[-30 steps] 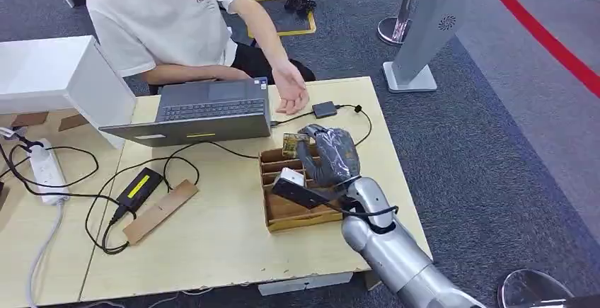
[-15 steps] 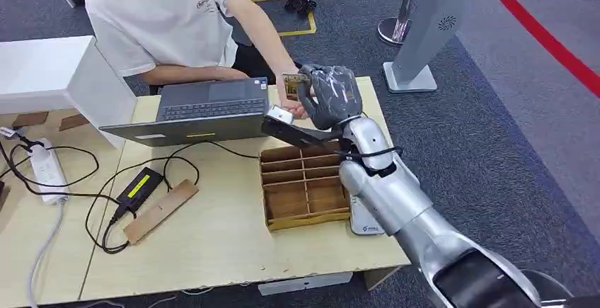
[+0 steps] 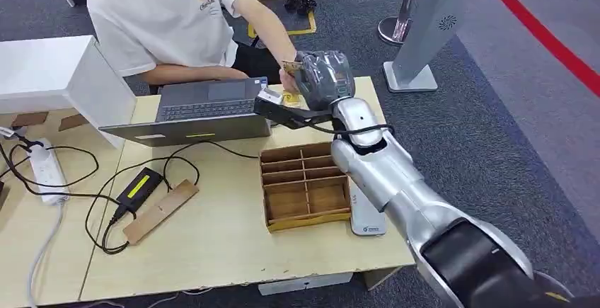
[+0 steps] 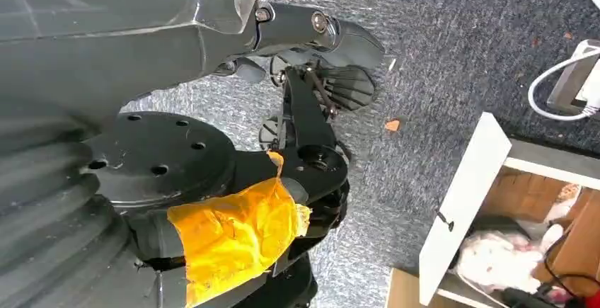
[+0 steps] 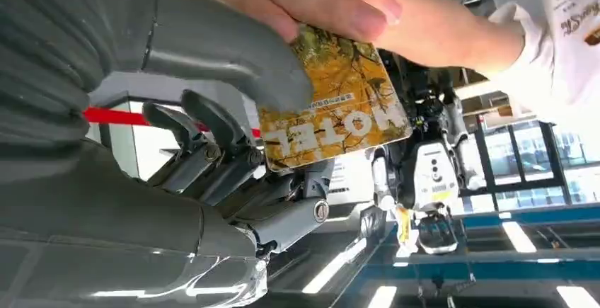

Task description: Pass the card to the sensor for recognition and then transmit it.

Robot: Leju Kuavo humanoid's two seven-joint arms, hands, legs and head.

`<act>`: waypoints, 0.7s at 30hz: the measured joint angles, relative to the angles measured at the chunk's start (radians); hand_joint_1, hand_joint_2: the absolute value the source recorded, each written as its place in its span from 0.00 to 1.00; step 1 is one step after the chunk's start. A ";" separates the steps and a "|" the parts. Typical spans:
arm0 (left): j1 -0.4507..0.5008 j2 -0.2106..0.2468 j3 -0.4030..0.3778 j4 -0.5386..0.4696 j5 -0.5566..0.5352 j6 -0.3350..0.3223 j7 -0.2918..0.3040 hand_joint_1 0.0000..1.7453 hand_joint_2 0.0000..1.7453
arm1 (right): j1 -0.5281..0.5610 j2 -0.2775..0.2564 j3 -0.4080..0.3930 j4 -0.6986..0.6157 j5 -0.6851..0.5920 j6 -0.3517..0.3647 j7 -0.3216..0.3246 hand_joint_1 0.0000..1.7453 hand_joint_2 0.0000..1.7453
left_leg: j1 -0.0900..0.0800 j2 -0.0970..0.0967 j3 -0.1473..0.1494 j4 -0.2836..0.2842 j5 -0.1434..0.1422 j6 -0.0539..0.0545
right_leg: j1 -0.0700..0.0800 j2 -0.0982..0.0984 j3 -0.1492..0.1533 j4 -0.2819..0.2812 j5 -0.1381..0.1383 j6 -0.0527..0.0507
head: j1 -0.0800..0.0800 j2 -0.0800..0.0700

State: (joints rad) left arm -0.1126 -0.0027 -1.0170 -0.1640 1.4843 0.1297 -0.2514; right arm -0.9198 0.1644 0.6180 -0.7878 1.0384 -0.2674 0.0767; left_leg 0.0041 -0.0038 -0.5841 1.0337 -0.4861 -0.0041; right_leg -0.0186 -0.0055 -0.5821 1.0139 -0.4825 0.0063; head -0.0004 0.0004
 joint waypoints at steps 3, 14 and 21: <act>-0.001 -0.001 0.000 0.000 0.015 -0.020 -0.024 0.00 1.00 | -0.007 0.004 0.004 0.024 0.006 -0.011 -0.011 0.00 1.00 | 0.000 0.000 0.000 0.000 0.000 0.000 | 0.000 0.000 0.000 0.000 0.000 0.000 | 0.000 0.000; -0.001 -0.002 0.000 0.000 0.028 -0.023 -0.023 0.00 1.00 | -0.014 0.005 0.006 0.059 0.015 -0.023 -0.024 0.00 1.00 | 0.000 0.000 0.001 0.000 0.000 0.000 | 0.000 0.000 0.000 0.000 0.000 0.000 | 0.000 0.000; 0.007 -0.002 0.001 0.000 0.059 -0.023 -0.023 0.00 1.00 | -0.010 -0.105 -0.024 0.076 0.032 -0.074 -0.008 0.00 1.00 | 0.000 -0.003 0.000 0.001 0.000 0.000 | 0.000 -0.003 0.001 -0.001 0.000 0.000 | 0.000 0.000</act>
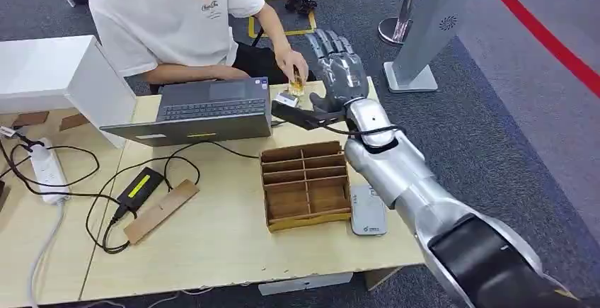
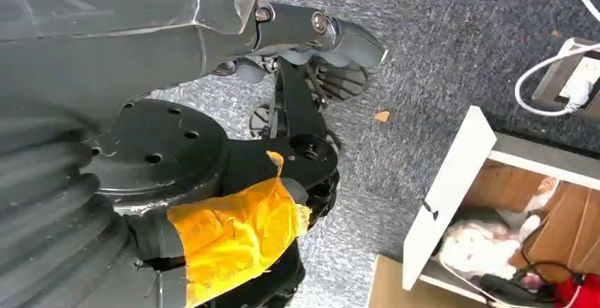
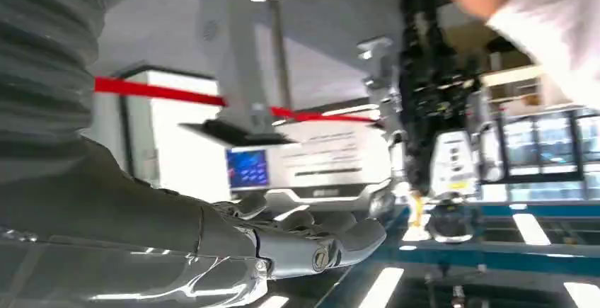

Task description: Pass the card to the sensor for recognition and then transmit it.

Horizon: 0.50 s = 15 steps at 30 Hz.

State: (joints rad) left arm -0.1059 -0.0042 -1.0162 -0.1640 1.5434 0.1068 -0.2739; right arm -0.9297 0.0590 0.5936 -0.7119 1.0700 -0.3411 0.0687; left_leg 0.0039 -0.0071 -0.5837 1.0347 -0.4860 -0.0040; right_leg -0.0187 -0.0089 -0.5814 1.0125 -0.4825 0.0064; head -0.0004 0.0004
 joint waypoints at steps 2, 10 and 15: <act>0.007 0.000 0.001 0.000 0.008 0.000 -0.001 0.00 1.00 | 0.006 -0.063 -0.023 0.011 -0.002 -0.020 -0.007 0.00 1.00 | 0.000 -0.003 0.000 0.001 0.000 0.000 | 0.000 -0.002 0.001 -0.001 0.000 0.000 | 0.000 0.000; 0.026 0.005 0.011 0.000 0.027 0.004 0.016 0.00 1.00 | 0.079 -0.344 -0.157 0.034 0.022 -0.067 -0.034 0.00 1.00 | -0.001 -0.004 -0.001 0.003 -0.002 0.003 | -0.001 -0.003 0.002 -0.002 0.001 0.002 | 0.000 0.000; 0.032 0.006 0.013 0.000 0.027 0.018 0.040 0.00 1.00 | 0.125 -0.469 -0.242 0.026 0.040 -0.062 -0.038 0.00 1.00 | -0.001 0.000 -0.001 0.003 -0.003 0.004 | -0.001 0.001 0.001 -0.002 0.001 0.002 | 0.000 0.000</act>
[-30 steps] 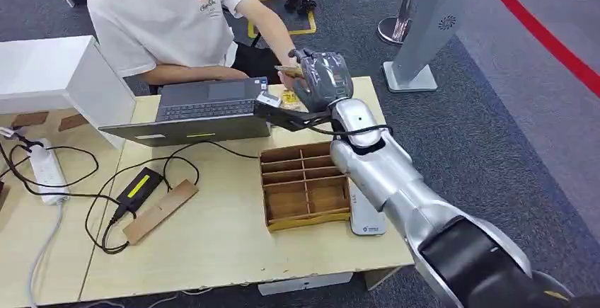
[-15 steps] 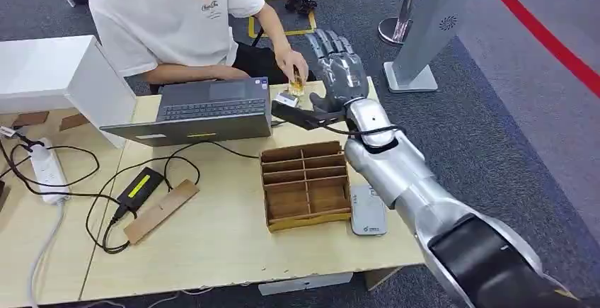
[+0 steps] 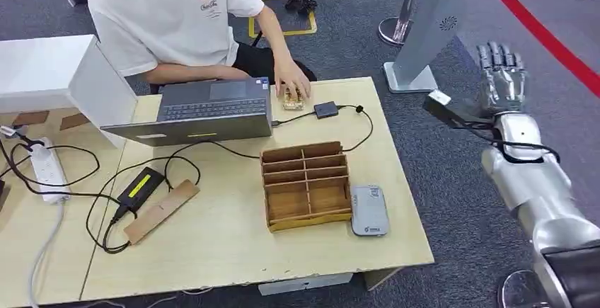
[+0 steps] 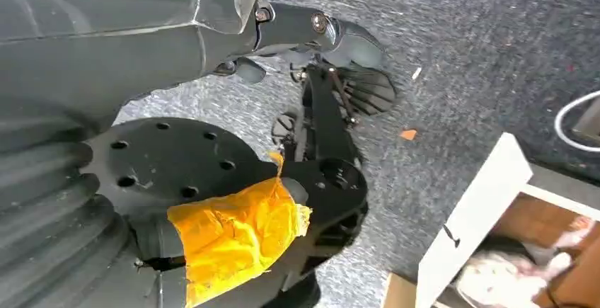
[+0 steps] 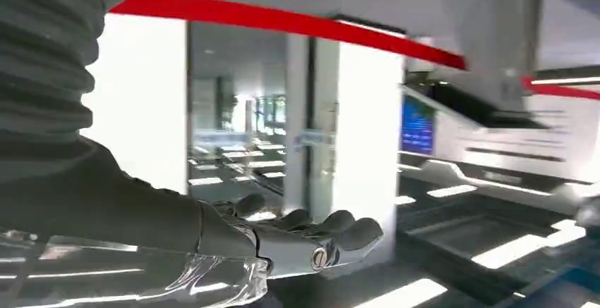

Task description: Pass the card to the sensor for recognition and then transmit it.

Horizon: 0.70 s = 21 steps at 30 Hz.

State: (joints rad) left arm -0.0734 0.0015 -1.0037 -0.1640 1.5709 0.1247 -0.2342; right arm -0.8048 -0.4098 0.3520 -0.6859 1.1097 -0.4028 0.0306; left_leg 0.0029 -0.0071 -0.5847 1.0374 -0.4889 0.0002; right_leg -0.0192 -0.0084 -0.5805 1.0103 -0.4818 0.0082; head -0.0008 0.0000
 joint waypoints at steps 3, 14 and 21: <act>-0.003 0.000 0.009 0.000 0.000 0.002 -0.003 0.00 1.00 | 0.042 -0.068 -0.049 -0.012 0.022 0.014 0.031 0.00 1.00 | 0.000 -0.002 0.000 0.000 0.000 0.001 | 0.000 -0.002 0.000 0.000 -0.001 0.001 | 0.000 0.000; 0.004 -0.009 0.079 0.000 0.000 0.019 0.058 0.00 1.00 | 0.372 -0.220 -0.391 0.035 -0.002 -0.035 -0.016 0.00 1.00 | 0.000 -0.008 0.000 -0.001 -0.003 0.003 | 0.000 -0.008 0.004 -0.001 -0.004 0.005 | 0.000 0.000; 0.002 -0.014 0.107 0.000 0.000 0.022 0.065 0.00 1.00 | 0.499 -0.216 -0.533 0.122 0.015 -0.100 -0.044 0.00 1.00 | -0.001 -0.003 0.001 -0.001 -0.004 0.004 | -0.001 -0.003 0.003 -0.001 -0.004 0.005 | 0.000 0.000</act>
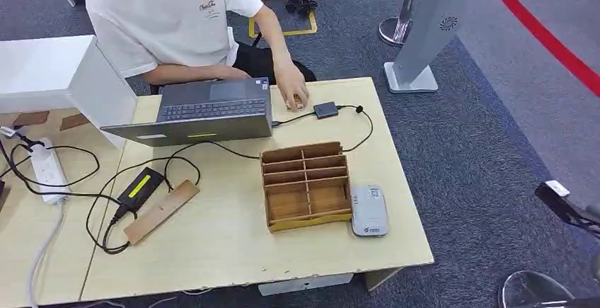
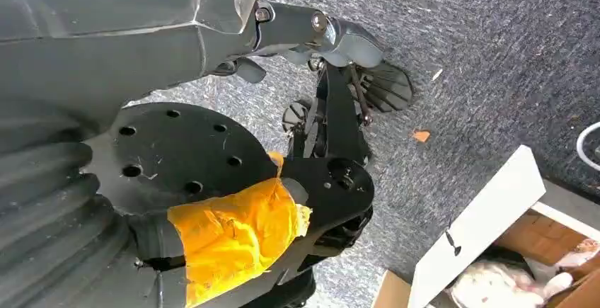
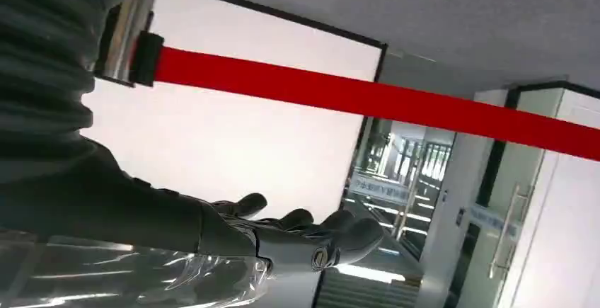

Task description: Pass the card to the sensor for recognition and then transmit it.

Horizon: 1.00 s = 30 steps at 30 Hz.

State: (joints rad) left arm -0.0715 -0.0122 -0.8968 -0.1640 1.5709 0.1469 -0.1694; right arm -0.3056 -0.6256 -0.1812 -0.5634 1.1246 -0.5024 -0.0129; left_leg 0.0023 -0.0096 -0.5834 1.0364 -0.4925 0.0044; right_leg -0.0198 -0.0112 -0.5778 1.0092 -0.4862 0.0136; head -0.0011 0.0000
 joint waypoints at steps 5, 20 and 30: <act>-0.002 -0.006 0.026 0.000 -0.004 0.002 -0.005 0.00 0.00 | 0.077 0.026 -0.097 0.065 -0.001 0.016 -0.002 0.00 1.00 | 0.001 -0.005 0.000 0.000 0.000 0.000 | 0.001 -0.006 0.003 0.000 -0.001 0.000 | 0.000 0.000; 0.025 -0.050 0.517 -0.014 -0.487 0.060 0.092 0.00 1.00 | 0.243 0.239 0.428 0.362 -0.847 -0.043 0.021 0.00 1.00 | 0.003 0.001 0.005 -0.003 -0.003 -0.003 | 0.003 0.000 0.004 0.000 -0.005 -0.003 | 0.000 0.000; 0.027 -0.060 0.549 -0.014 -0.486 0.068 0.103 0.00 1.00 | 0.274 0.430 0.477 0.389 -0.829 0.092 0.058 0.00 1.00 | 0.004 0.004 0.006 -0.003 -0.003 -0.003 | 0.004 0.003 0.004 0.001 -0.005 -0.004 | 0.000 0.000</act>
State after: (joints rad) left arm -0.0445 -0.0725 -0.3483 -0.1778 1.0845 0.2152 -0.0660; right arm -0.0318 -0.1956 0.2957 -0.1739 0.2960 -0.4104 0.0450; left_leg 0.0059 -0.0054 -0.5773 1.0331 -0.4956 0.0012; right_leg -0.0161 -0.0079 -0.5739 1.0100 -0.4912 0.0098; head -0.0008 0.0000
